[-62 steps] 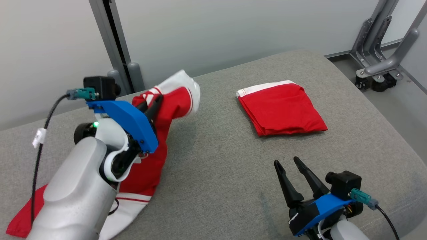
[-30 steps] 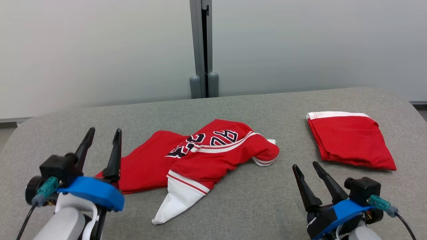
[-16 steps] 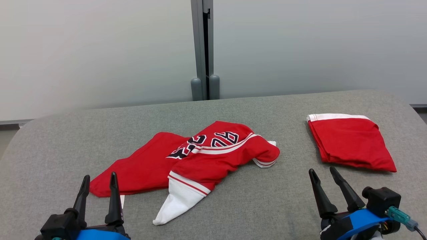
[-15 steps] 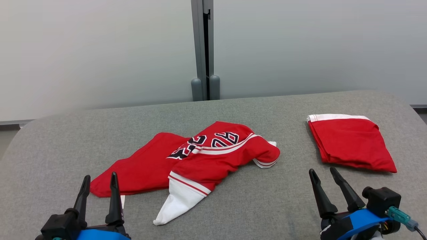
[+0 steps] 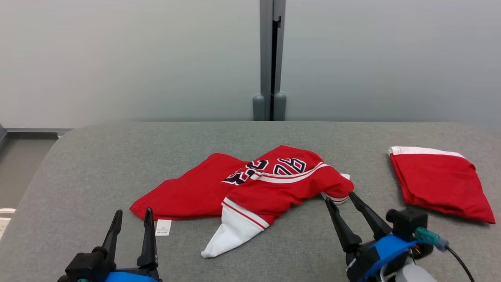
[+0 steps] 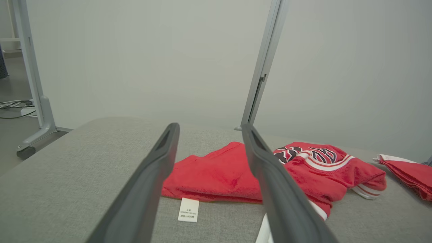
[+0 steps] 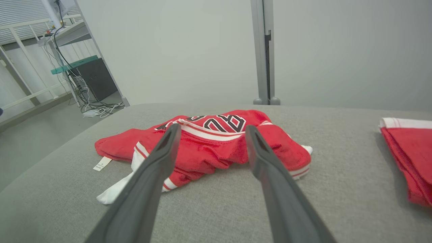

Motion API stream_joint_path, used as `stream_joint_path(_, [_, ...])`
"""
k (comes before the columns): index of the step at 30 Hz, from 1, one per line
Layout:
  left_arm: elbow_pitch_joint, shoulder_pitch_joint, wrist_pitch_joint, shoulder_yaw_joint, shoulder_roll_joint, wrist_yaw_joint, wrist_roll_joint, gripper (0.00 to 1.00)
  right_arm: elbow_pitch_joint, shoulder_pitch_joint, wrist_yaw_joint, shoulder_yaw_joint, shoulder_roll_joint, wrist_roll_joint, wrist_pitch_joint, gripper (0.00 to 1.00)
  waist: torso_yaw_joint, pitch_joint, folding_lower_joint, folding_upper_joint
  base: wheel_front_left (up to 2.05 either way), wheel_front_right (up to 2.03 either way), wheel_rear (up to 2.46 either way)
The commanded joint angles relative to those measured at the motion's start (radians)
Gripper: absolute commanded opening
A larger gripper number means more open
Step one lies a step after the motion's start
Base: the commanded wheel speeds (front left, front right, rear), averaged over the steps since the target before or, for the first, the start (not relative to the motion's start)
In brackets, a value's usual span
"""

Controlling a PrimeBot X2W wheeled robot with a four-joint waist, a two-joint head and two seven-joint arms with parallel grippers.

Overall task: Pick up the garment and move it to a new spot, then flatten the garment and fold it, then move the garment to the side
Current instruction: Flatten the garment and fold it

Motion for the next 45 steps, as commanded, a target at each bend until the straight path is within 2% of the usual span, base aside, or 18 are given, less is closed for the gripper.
stream_joint_path(1, [0.013, -0.021, -0.004, 0.006, -0.008, -0.012, 0.016, 1.00, 0.025, -0.068, 0.000, 0.036, 0.002, 0.027, 0.015, 1.00, 0.037, 0.013, 0.0000, 0.0000, 0.00, 0.00, 0.00])
stream_joint_path(8, [0.049, -0.038, -0.004, 0.020, -0.039, -0.037, 0.042, 1.00, 0.203, -0.274, 0.000, 0.098, 0.031, 0.132, 0.166, 1.00, 0.148, 0.037, 0.0000, 0.0000, 0.00, 0.00, 0.00])
stream_joint_path(11, [0.061, -0.051, -0.004, 0.022, -0.051, -0.047, 0.052, 1.00, 0.312, -0.357, 0.000, 0.074, 0.053, 0.191, 0.257, 1.00, 0.201, 0.050, 0.0000, 0.0000, 0.00, 0.00, 0.00])
stream_joint_path(12, [0.061, -0.051, -0.004, 0.022, -0.051, -0.047, 0.052, 1.00, 0.312, -0.357, 0.000, 0.074, 0.053, 0.191, 0.257, 1.00, 0.201, 0.050, 0.0000, 0.0000, 0.00, 0.00, 0.00])
stream_joint_path(18, [0.074, -0.073, -0.005, 0.035, -0.075, -0.062, 0.068, 1.00, 0.515, -0.504, 0.000, 0.028, 0.082, 0.286, 0.454, 1.00, 0.280, 0.096, 0.0000, 0.0000, 0.00, 0.00, 0.00])
stream_joint_path(22, [0.085, -0.089, -0.004, 0.045, -0.089, -0.072, 0.077, 1.00, 0.636, -0.578, 0.000, 0.003, 0.090, 0.310, 0.531, 1.00, 0.318, 0.115, 0.0000, 0.0000, 0.00, 0.00, 0.00])
stream_joint_path(28, [0.095, -0.098, -0.004, 0.063, -0.106, -0.085, 0.088, 1.00, 0.758, -0.642, 0.000, -0.014, 0.098, 0.329, 0.587, 0.99, 0.350, 0.127, 0.0000, 0.0000, 0.00, 0.00, 0.00])
stream_joint_path(29, [0.098, -0.098, -0.004, 0.067, -0.108, -0.087, 0.090, 1.00, 0.767, -0.646, 0.000, -0.012, 0.100, 0.329, 0.584, 0.84, 0.351, 0.128, 0.0000, 0.0000, 0.00, 0.00, 0.00])
stream_joint_path(30, [0.099, -0.098, -0.004, 0.071, -0.109, -0.088, 0.092, 1.00, 0.773, -0.647, 0.000, -0.010, 0.103, 0.330, 0.580, 0.46, 0.351, 0.128, 0.0000, 0.0000, 0.00, 0.00, 0.00])
stream_joint_path(31, [0.101, -0.096, -0.004, 0.076, -0.110, -0.089, 0.093, 1.00, 0.774, -0.646, 0.000, -0.009, 0.105, 0.332, 0.573, 0.18, 0.349, 0.127, 0.0000, 0.0000, 0.00, 0.00, 0.00])
stream_joint_path(32, [0.102, -0.094, -0.004, 0.082, -0.111, -0.089, 0.095, 1.00, 0.774, -0.643, 0.000, -0.006, 0.106, 0.334, 0.568, 0.00, 0.346, 0.125, 0.0000, 0.0000, 0.00, 0.00, 0.00])
stream_joint_path(39, [0.121, -0.087, -0.004, 0.103, -0.115, -0.101, 0.113, 1.00, 0.702, -0.592, 0.000, 0.023, 0.109, 0.369, 0.510, 0.00, 0.291, 0.095, 0.0000, 0.0000, 0.00, 0.00, 0.00])
stream_joint_path(45, [0.130, -0.061, -0.004, 0.128, -0.101, -0.107, 0.120, 1.00, 0.569, -0.508, 0.000, 0.076, 0.065, 0.419, 0.494, 0.00, 0.186, 0.044, 0.0000, 0.0000, 0.00, 0.00, 0.00])
